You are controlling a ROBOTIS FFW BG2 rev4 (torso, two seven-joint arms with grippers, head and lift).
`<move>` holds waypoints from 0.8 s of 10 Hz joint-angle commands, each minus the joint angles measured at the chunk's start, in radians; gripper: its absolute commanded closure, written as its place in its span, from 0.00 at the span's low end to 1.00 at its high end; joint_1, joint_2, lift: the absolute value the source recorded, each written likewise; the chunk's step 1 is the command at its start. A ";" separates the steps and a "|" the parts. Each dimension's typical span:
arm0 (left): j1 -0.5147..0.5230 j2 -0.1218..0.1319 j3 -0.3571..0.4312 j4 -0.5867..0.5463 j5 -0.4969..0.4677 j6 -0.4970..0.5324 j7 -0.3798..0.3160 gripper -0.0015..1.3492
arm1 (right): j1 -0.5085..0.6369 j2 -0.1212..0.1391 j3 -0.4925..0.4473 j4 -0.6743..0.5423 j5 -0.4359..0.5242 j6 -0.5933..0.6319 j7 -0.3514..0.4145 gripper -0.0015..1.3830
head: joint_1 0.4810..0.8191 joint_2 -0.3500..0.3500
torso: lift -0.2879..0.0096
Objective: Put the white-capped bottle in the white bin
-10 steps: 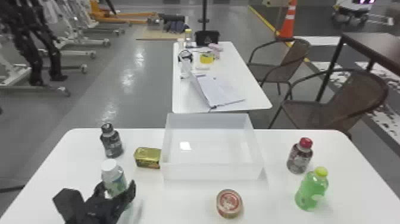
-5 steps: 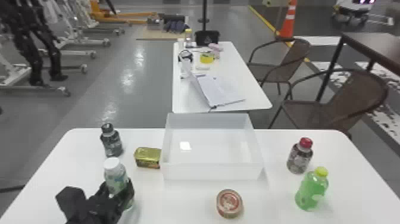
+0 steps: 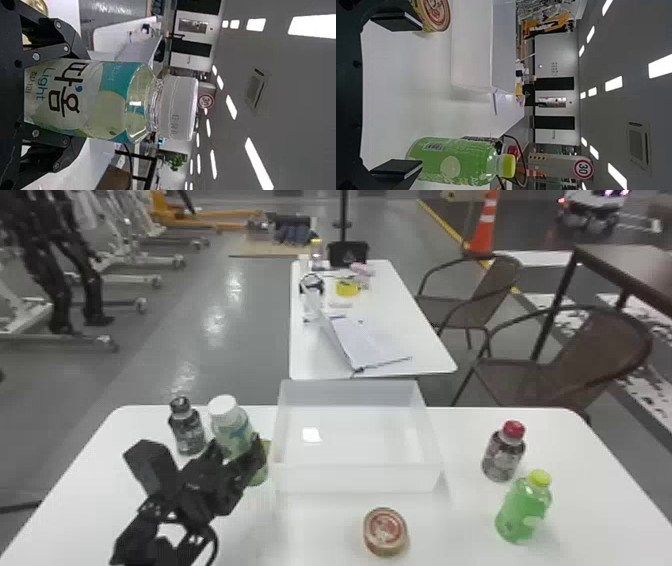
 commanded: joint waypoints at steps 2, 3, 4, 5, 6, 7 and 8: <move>-0.110 0.043 -0.127 0.071 0.083 -0.011 -0.006 0.73 | -0.013 0.000 0.003 0.007 0.000 0.000 0.007 0.06 | 0.20 0.50 | 0.63; -0.163 0.041 -0.160 0.133 0.085 -0.034 -0.024 0.73 | -0.016 0.000 0.004 0.008 0.000 0.000 0.007 0.06 | 0.20 0.50 | 0.63; -0.225 0.035 -0.192 0.232 0.071 -0.074 -0.069 0.73 | -0.021 0.000 0.006 0.010 0.000 0.000 0.008 0.06 | 0.20 0.50 | 0.63; -0.275 0.034 -0.221 0.306 0.051 -0.095 -0.078 0.73 | -0.028 0.000 0.011 0.016 0.000 0.000 0.011 0.06 | 0.20 0.50 | 0.63; -0.313 0.026 -0.229 0.364 0.025 -0.106 -0.089 0.73 | -0.033 0.000 0.015 0.019 0.000 0.000 0.013 0.06 | 0.20 0.50 | 0.63; -0.344 0.017 -0.226 0.412 -0.014 -0.121 -0.096 0.73 | -0.039 0.000 0.015 0.022 0.000 0.000 0.013 0.06 | 0.20 0.50 | 0.63; -0.377 0.015 -0.226 0.455 -0.047 -0.126 -0.108 0.73 | -0.042 0.000 0.018 0.025 0.000 0.000 0.013 0.06 | 0.20 0.50 | 0.63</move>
